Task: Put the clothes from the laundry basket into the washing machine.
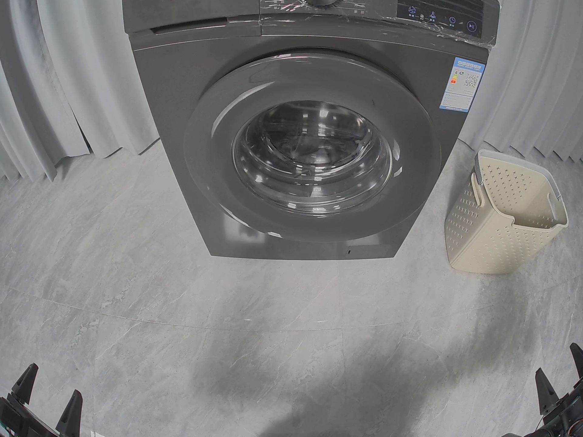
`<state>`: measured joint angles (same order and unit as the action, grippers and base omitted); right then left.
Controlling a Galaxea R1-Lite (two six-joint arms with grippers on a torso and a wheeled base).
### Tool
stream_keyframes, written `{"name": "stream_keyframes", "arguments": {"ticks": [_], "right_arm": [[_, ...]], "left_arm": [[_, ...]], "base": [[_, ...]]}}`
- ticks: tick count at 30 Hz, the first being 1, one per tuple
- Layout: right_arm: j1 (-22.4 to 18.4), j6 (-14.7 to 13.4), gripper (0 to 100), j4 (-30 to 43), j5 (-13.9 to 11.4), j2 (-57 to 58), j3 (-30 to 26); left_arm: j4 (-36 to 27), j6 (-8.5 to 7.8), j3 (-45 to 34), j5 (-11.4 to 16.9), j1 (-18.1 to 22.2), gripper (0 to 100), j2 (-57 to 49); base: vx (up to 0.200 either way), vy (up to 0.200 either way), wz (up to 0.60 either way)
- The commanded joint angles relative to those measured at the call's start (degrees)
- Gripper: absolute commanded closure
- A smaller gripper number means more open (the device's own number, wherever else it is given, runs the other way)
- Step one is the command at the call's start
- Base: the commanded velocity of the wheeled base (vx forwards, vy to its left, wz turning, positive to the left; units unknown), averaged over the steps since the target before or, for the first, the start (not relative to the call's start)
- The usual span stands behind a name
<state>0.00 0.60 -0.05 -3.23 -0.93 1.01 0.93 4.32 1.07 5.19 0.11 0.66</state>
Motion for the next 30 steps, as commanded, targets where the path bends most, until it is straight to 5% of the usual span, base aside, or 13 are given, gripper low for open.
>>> {"name": "stream_keyframes", "arguments": {"ticks": [1, 6, 18, 24, 27, 30], "right_arm": [[0.00, 0.02, 0, -0.04, -0.02, 0.84, -1.01], [0.00, 0.02, 0, -0.04, -0.02, 0.84, -1.01], [0.00, 0.72, 0, -0.04, -0.11, 0.31, -1.01], [-0.26, 1.07, 0, -0.39, -0.64, 0.93, -1.01], [-0.18, 0.28, 0, -6.02, -0.55, -0.04, 7.78], [0.35, 0.11, 0, -3.99, -1.16, -6.81, 15.25]], "left_arm": [[0.04, 0.08, -0.02, -0.10, 0.07, 0, -0.66], [0.13, 0.17, -0.02, -0.10, 0.07, 0, -0.66], [-0.05, -0.10, 0.07, -0.01, 0.07, 0, -0.66], [-0.05, -0.18, 0.07, 0.08, 0.07, 0, -0.66], [0.04, -0.10, -0.02, 0.08, 0.07, 0, -0.66], [0.04, -0.27, -0.02, 0.08, 0.07, 0, -0.66]], "base": [[0.000, 0.000, 0.00], [0.000, 0.000, 0.00], [0.200, 0.000, 0.00], [0.200, -0.200, 0.00], [0.000, 0.000, 0.00], [0.000, 0.000, 0.00]]}}
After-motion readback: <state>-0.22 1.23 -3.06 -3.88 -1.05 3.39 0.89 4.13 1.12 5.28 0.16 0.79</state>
